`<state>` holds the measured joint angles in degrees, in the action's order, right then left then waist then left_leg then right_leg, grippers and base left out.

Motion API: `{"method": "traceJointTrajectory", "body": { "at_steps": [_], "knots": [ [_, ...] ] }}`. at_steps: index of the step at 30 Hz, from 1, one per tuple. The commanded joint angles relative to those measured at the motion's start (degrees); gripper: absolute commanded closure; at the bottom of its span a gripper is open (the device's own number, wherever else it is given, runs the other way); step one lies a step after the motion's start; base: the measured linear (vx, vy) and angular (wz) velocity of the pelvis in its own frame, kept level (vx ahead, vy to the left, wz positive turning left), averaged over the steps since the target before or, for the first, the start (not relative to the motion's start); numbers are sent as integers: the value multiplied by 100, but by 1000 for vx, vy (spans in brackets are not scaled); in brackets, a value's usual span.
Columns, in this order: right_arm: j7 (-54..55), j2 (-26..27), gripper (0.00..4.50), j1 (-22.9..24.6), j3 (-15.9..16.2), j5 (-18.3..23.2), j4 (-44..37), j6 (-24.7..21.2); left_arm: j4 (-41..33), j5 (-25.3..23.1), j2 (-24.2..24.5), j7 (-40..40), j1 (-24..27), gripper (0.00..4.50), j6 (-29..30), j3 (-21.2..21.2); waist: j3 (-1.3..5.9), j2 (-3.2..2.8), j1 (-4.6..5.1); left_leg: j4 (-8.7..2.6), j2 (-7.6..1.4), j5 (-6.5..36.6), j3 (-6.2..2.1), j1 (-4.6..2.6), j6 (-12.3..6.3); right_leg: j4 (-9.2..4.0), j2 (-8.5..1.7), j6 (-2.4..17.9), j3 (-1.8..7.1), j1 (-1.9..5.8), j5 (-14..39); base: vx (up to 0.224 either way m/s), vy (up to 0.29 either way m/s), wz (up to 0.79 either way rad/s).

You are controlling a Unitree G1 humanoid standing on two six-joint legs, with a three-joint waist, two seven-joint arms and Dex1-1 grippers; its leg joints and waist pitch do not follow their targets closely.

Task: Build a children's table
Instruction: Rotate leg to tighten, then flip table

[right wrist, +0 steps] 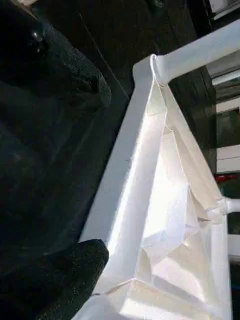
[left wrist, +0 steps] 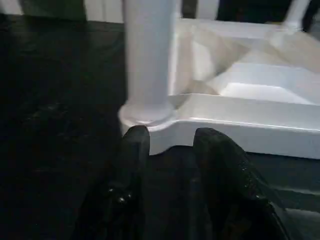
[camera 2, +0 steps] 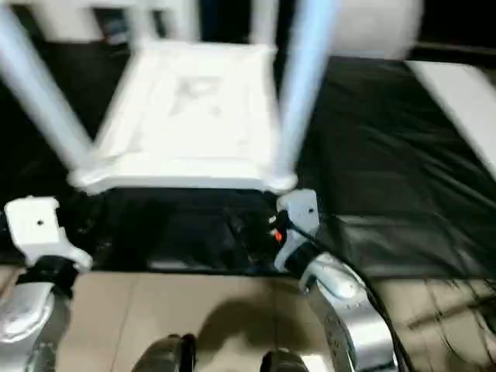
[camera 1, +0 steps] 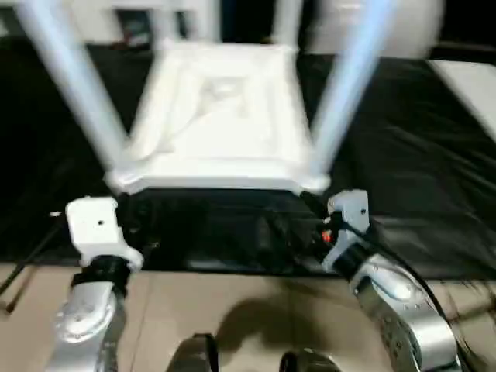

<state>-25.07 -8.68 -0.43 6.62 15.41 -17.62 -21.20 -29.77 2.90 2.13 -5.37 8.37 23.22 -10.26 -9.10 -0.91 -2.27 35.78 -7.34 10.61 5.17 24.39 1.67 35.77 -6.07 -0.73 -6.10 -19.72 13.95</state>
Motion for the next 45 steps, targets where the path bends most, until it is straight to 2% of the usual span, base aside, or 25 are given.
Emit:
{"method": "traceJointTrajectory", "body": {
  "at_steps": [1, 2, 3, 5, 6, 8, 11, 13, 14, 15, 16, 17, 18, 19, 20, 22, 24, 25, 28, 29, 30, 31, 35, 44, 45],
  "knots": [
    [-168, -64, 0, -14, -15, 8, 75, 229, 56, 47, 82, -28, -61, 266, -37, -32, 323, -36, 35, -648, -494, 1972, -192, -103, 180, -448, -365, 907, 361, 63, 983, 0, 0, 0],
    [-303, -85, 0, -43, 47, 32, 52, 257, 123, 67, 202, -100, -166, 266, 52, -42, 317, -169, 11, -649, -486, 1904, -208, -93, 199, -406, -355, 891, 361, 58, 797, 0, 0, 0],
    [-452, -67, 0, -61, 44, 242, 3, 113, 234, 131, 285, -184, -290, 266, 63, -72, 331, -56, 51, -643, -482, 1698, -180, -101, 100, -414, -314, 875, 376, 47, 375, 51, 11, -9],
    [-694, -125, 0, -91, 130, 396, -20, 52, 518, 240, 452, -289, -495, 266, 7, -229, 383, -110, 44, -600, -473, 1174, -154, -114, -144, -340, -317, 1048, 373, 82, -454, 0, 0, 0],
    [-694, -125, 0, -91, 130, 396, -20, 52, 518, 240, 452, -289, -495, 266, 7, -229, 383, -110, 44, -600, -473, 1174, -154, -114, -144, -340, -317, 1048, 373, 82, -454, 0, 0, 0],
    [-865, -193, 0, -106, 193, 502, -5, 91, 998, 466, 799, -591, -650, 266, -243, -570, 454, -84, 67, -512, -444, 302, -99, -111, -554, -284, -319, 1243, 366, 145, -1352, 0, 0, 0],
    [-1038, -218, 0, -151, 214, 548, 56, 207, 1345, 737, 1130, -1071, -666, 266, -496, -784, 475, -140, 65, -484, -474, 153, -47, -138, -727, -262, -310, 1417, 374, 108, -1386, 0, 0, 0],
    [-1072, -215, 0, -167, 223, 535, 87, 247, 1469, 721, 1237, -1128, -659, 266, -593, -837, 445, -155, 56, -507, -500, 324, -23, -141, -727, -268, -307, 1475, 386, 79, -1234, 0, 0, 0],
    [-1216, -280, 0, -178, 272, 563, 36, 274, 1660, 1052, 1431, -1526, -578, 266, -707, -1121, 405, -202, 35, -547, -514, 727, -19, -137, -640, -293, -317, 1505, 396, 67, -832, 0, 0, 0],
    [-1290, -317, 0, -181, 281, 620, -22, 253, 1692, 1237, 1500, -1702, -545, 266, -690, -1251, 390, -168, 34, -580, -520, 1164, -4, -158, -483, -322, -314, 1512, 413, 52, -400, 0, 0, 0],
    [-1313, -330, 0, -185, 277, 653, -42, 239, 1692, 1295, 1519, -1749, -543, 266, -666, -1280, 379, -187, 33, -600, -524, 1336, -5, -153, -404, -325, -315, 1506, 419, 55, -212, 0, 0, 0],
    [-1311, -333, 0, -192, 274, 654, -30, 241, 1706, 1302, 1548, -1777, -545, 255, -670, -1289, 332, -129, 46, -666, -553, 1904, -6, -170, -142, -371, -308, 1440, 445, 19, 398, 0, 0, 0],
    [-1303, -334, 0, -204, 269, 644, -4, 250, 1733, 1301, 1594, -1816, -549, 255, -685, -1298, 332, -129, 46, -666, -553, 1904, -6, -170, -142, -371, -308, 1440, 445, 19, 398, 0, 0, 0],
    [-1317, -346, 0, -249, 281, 625, 98, 302, 1844, 1456, 1719, -2007, -575, 238, -706, -1345, 284, -135, 15, -696, -546, 2289, 7, -197, 65, -428, -333, 1321, 484, -42, 1004, 0, 0, 0],
    [-1330, -341, 0, -299, 294, 594, 181, 350, 1921, 1631, 1777, -2205, -607, 227, -695, -1385, 291, -140, 2, -711, -534, 2397, 12, -200, 177, -442, -336, 1214, 502, -47, 1303, 0, 0, 0],
    [-1354, -327, 0, -364, 302, 568, 274, 397, 2026, 1819, 1858, -2452, -645, 220, -694, -1411, 296, -128, -3, -714, -517, 2395, 14, -195, 251, -448, -347, 1139, 521, -69, 1472, 0, 0, 0],
    [-1401, -292, 0, -473, 269, 625, 366, 349, 2291, 1804, 2074, -2765, -721, 196, -868, -1335, 323, -23, 22, -727, -517, 2071, 38, -166, 166, -440, -318, 1063, 547, -77, 1239, 0, 0, 0],
    [-1401, -292, 0, -473, 269, 625, 366, 349, 2291, 1804, 2074, -2765, -721, 187, -868, -1335, 340, -82, 11, -725, -517, 1862, 62, -181, 79, -432, -310, 1065, 554, -93, 1047, 0, 0, 0],
    [-1594, -331, 0, -663, 384, 674, 479, 278, 3153, 1718, 2552, -3276, -1117, 170, -1117, -1354, 373, -75, 23, -711, -507, 1589, 90, -203, -56, -392, -280, 1127, 551, -108, 588, 0, 0, 0],
    [-1636, -349, 0, -704, 434, 650, 504, 286, 3380, 1690, 2678, -3391, -1249, 159, -1187, -1344, 361, 2, 38, -713, -513, 1416, 116, -196, -142, -380, -265, 1187, 548, -109, 267, 0, 0, 0],
    [-1703, -368, 0, -727, 476, 666, 502, 281, 3556, 1687, 2787, -3497, -1373, 148, -1190, -1321, 356, -1, 30, -709, -509, 1324, 112, -187, -191, -357, -272, 1210, 547, -98, 168, 0, 0, 0],
    [-1751, -382, 0, -744, 512, 667, 498, 288, 3733, 1645, 2888, -3567, -1495, 140, -1242, -1294, 377, -55, 22, -693, -506, 1190, 128, -217, -259, -339, -270, 1269, 543, -110, 13, 0, 0, 0],
    [-1792, -415, 0, -790, 572, 663, 548, 307, 4377, 1618, 3149, -3770, -1946, 99, -1417, -1210, 406, -54, 31, -656, -505, 873, 164, -240, -435, -289, -272, 1494, 538, -99, -500, 0, 0, 0],
    [-1752, -386, 0, -788, 637, 546, 639, 386, 5359, 1575, 3201, -4154, -2707, 36, -1714, -956, 355, -60, 7, -725, -551, 1463, 180, -247, -173, -333, -311, 1575, 567, -126, 169, 0, 0, 0],
    [-1641, -377, 0, -786, 677, 437, 666, 407, 5432, 1601, 3131, -4097, -2803, 26, -1737, -937, 356, -107, -4, -726, -557, 1506, 169, -243, -125, -325, -326, 1586, 566, -121, 184, 0, 0, 0]
  ]
}}
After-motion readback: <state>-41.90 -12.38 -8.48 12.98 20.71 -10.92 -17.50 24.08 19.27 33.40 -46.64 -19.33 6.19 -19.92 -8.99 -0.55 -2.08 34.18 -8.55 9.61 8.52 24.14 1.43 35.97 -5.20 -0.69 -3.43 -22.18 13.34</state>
